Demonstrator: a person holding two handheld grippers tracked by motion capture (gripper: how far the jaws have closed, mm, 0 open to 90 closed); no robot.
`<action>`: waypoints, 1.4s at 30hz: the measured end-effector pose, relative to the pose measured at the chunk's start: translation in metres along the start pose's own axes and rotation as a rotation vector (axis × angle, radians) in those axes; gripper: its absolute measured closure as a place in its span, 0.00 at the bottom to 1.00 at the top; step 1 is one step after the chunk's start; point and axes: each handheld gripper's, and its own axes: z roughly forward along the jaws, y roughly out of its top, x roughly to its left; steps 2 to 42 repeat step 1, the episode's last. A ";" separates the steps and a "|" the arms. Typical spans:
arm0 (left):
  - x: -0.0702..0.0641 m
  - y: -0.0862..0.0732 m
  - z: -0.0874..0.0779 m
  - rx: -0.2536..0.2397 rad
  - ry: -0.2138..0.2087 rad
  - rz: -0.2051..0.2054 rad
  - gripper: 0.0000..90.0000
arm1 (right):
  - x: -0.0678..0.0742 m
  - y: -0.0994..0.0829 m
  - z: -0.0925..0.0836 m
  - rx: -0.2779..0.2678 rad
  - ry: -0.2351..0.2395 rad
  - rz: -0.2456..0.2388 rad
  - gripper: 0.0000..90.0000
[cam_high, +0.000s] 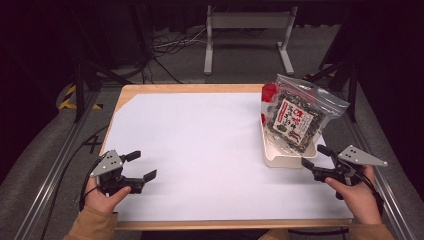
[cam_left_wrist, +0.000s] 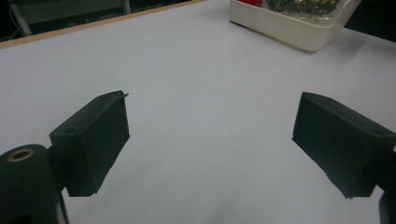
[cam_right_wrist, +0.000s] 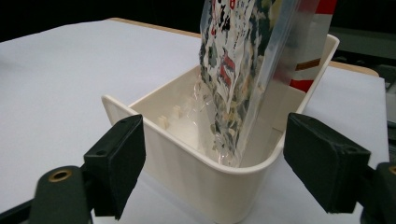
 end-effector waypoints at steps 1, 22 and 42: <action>0.000 0.000 -0.001 -0.004 0.003 -0.007 0.12 | 0.000 0.000 0.000 -0.004 -0.004 -0.003 0.24; 0.000 0.000 -0.001 -0.004 0.003 -0.007 0.12 | 0.000 0.000 0.000 -0.004 -0.004 -0.003 0.24; 0.000 0.000 -0.001 -0.004 0.003 -0.007 0.12 | 0.000 0.000 0.000 -0.004 -0.004 -0.003 0.24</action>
